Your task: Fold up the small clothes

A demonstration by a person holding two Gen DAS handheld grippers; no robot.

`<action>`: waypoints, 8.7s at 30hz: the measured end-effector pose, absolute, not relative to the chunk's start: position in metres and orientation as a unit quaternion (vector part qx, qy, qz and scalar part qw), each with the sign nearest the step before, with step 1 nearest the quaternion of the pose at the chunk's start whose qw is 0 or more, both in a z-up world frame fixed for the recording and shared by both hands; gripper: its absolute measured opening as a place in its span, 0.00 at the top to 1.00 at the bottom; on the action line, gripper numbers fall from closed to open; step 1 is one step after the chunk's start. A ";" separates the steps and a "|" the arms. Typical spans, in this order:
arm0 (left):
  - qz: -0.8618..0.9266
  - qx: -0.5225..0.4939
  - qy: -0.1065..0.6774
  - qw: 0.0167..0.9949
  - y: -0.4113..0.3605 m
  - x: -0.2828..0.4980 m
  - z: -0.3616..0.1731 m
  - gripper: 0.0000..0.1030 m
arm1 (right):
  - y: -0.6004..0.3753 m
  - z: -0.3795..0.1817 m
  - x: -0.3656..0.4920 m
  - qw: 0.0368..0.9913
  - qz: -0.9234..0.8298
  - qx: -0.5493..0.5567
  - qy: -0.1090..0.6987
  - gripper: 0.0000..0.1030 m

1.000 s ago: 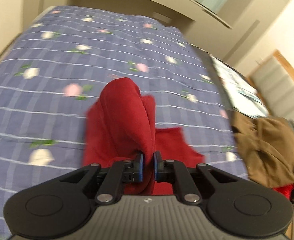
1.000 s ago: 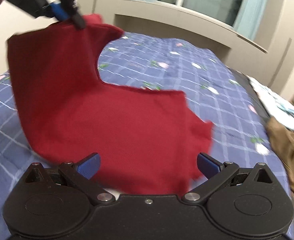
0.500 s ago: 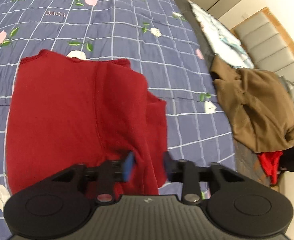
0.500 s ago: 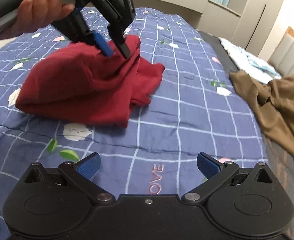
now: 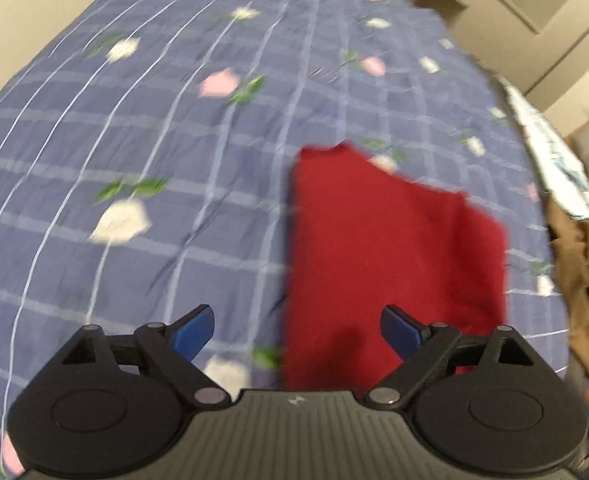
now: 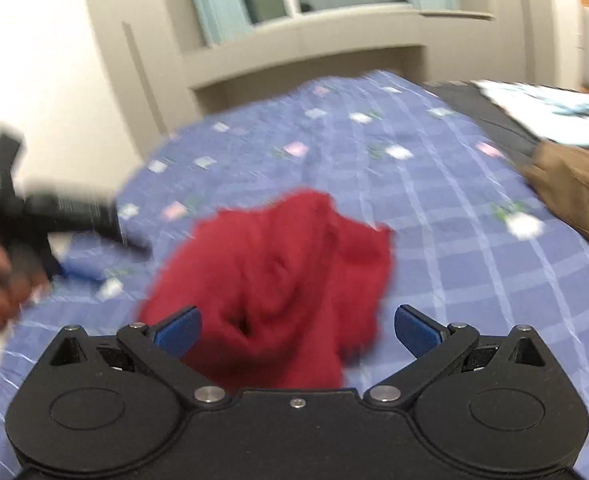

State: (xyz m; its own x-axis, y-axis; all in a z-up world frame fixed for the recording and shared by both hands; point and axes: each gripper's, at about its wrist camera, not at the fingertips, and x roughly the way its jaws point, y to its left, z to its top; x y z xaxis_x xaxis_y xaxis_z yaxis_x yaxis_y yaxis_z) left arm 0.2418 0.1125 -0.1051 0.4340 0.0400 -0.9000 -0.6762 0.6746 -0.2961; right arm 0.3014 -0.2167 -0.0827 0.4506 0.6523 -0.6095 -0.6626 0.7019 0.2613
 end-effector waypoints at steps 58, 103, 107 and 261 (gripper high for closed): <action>0.108 -0.200 0.535 0.814 0.029 0.231 -0.131 0.06 | -0.193 -0.100 0.349 0.821 0.316 0.018 0.475 0.86; 0.202 -0.296 0.520 0.776 0.081 0.253 -0.151 0.07 | -0.204 -0.139 0.358 0.860 0.224 -0.042 0.457 0.21; 0.205 -0.293 0.521 0.775 0.079 0.255 -0.149 0.07 | -0.203 -0.143 0.360 0.862 0.216 -0.039 0.457 0.17; 0.185 -0.115 0.437 0.873 0.023 -0.014 0.000 0.01 | -0.190 0.014 0.060 0.865 0.322 -0.113 0.368 0.01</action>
